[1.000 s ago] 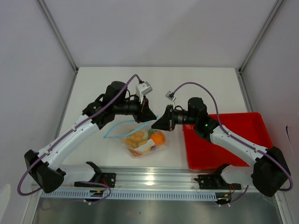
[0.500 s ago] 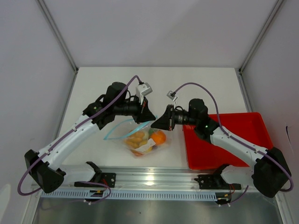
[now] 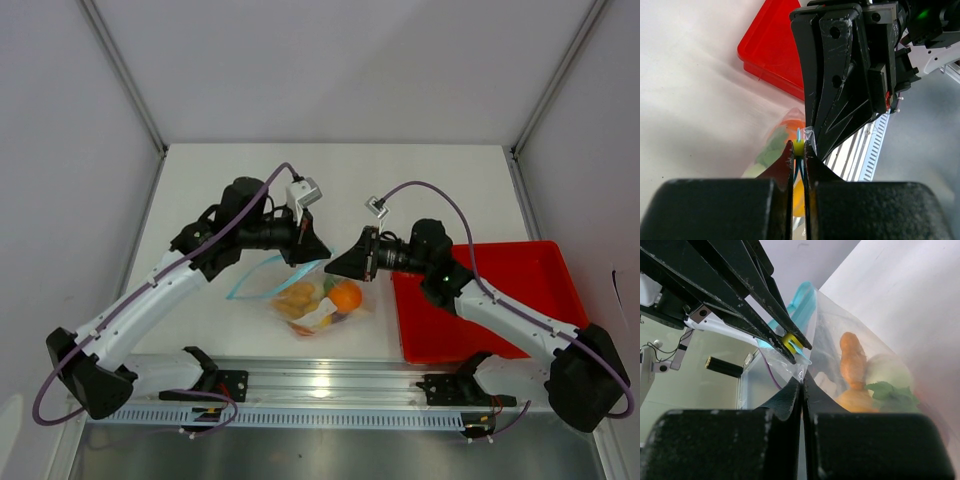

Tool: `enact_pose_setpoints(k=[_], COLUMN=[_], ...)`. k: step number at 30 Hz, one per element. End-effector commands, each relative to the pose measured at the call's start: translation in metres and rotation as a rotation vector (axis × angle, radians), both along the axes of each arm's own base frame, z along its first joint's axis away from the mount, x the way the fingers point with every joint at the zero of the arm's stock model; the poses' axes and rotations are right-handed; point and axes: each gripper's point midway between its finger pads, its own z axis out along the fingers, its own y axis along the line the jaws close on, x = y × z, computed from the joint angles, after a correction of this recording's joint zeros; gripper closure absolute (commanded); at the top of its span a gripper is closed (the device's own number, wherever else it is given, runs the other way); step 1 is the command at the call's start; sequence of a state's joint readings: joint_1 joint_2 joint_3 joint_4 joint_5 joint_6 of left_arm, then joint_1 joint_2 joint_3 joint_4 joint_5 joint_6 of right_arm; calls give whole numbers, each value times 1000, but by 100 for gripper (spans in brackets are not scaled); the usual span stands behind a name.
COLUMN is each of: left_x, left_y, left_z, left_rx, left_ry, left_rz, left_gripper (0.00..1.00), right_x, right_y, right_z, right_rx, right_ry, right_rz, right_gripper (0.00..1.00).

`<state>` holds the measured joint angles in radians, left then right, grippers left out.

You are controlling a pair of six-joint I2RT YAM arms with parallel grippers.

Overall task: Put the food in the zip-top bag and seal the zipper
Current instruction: Zip the zipper food storage bag at the center of the board.

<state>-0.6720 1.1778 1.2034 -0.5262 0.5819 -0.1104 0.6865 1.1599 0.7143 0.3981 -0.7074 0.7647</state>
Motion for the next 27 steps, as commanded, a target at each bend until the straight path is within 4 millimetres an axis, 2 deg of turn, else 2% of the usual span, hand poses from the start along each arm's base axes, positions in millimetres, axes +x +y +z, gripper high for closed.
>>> enact_pose_setpoints(k=[1,12,18,27], left_x=[-10,-17,-19,-25], left_y=[6,12,12,19], left_z=[2,-7,-1,-5], left_rx=[7,15,-1,7], left_ry=[-21,-5,-8,0], left_rz=[-17,-14,-19,-20], left_gripper=[99,99,99,99], right_x=[2,5,5,9], right_y=[-4,-9,-10,-14], right_z=[32,31,30,29], right_rx=[88,116,123,131], right_ry=[-77,-48,-41,-35], right_rz=[-47,-94,-105,-149], right_gripper=[100,100,100,100])
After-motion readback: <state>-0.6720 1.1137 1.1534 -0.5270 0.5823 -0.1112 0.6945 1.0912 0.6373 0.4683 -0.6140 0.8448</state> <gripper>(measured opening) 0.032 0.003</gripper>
